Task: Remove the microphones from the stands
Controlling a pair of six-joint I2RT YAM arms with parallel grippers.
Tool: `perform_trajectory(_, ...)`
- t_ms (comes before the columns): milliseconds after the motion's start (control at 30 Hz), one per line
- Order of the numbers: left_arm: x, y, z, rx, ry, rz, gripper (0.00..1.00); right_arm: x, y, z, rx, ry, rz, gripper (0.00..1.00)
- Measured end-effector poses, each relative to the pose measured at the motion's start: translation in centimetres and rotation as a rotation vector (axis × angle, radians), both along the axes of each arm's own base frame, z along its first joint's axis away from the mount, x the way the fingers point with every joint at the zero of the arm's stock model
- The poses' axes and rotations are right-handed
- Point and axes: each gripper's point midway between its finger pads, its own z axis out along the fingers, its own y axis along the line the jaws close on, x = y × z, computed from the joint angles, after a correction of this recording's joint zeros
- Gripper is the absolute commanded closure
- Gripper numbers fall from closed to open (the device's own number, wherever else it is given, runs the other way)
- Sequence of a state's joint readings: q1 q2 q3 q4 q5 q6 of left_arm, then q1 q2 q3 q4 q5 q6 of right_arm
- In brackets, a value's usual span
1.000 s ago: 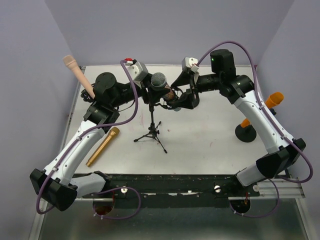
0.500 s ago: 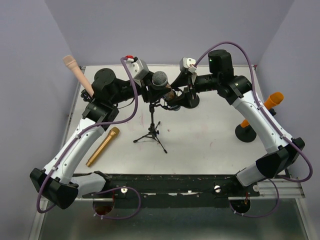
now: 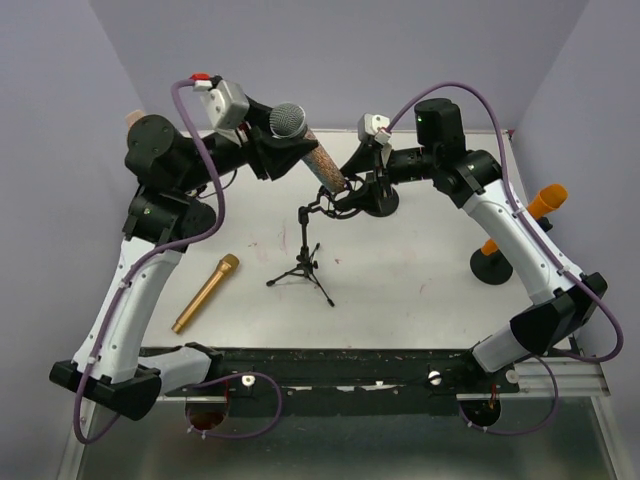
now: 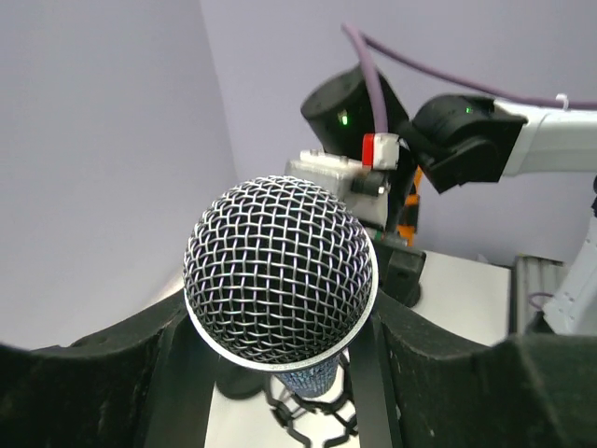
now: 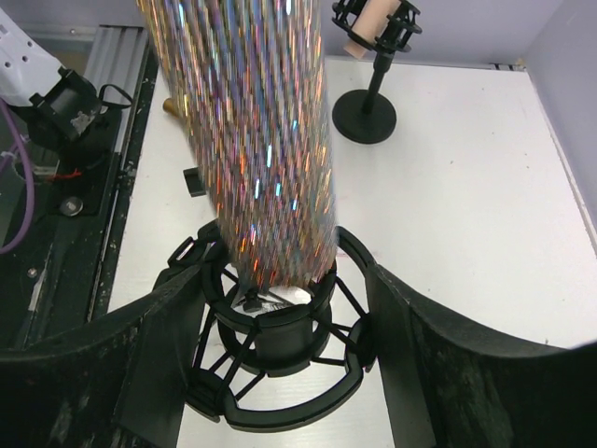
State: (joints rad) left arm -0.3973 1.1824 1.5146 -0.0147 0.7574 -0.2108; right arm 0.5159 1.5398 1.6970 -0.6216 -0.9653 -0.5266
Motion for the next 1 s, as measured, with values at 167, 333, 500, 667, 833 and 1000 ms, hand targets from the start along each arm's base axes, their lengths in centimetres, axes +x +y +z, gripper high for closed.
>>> perform_trajectory(167, -3.3, 2.8, 5.1, 0.026, -0.196, 0.061, 1.0, 0.0, 0.0, 0.0, 0.0, 0.002, 0.0, 0.12)
perform_trajectory(333, -8.9, 7.0, 6.7, 0.132, -0.434, 0.204, 1.0, 0.1, 0.1, 0.4, 0.004, 0.014, -0.011, 0.0)
perform_trajectory(500, -7.4, 11.2, 4.5, 0.297, -0.444, 0.468, 1.0, 0.5, 0.2, 2.5, 0.029, 0.008, -0.038, 0.0)
perform_trajectory(667, -2.0, 14.1, -6.0, 0.681, -0.203, 0.587, 1.0, 0.5, 0.1, 5.5, 0.072, -0.027, -0.055, 0.0)
perform_trajectory(833, -1.3, 17.2, -17.4, 1.057, 0.065, 0.553, 1.0, 0.1, -0.1, 6.2, 0.084, -0.027, -0.064, 0.0)
perform_trajectory(1000, -2.6, 19.8, -25.1, 1.263, 0.231, 0.535, 1.0, -0.1, -0.2, 6.2, 0.083, -0.029, -0.067, 0.0)
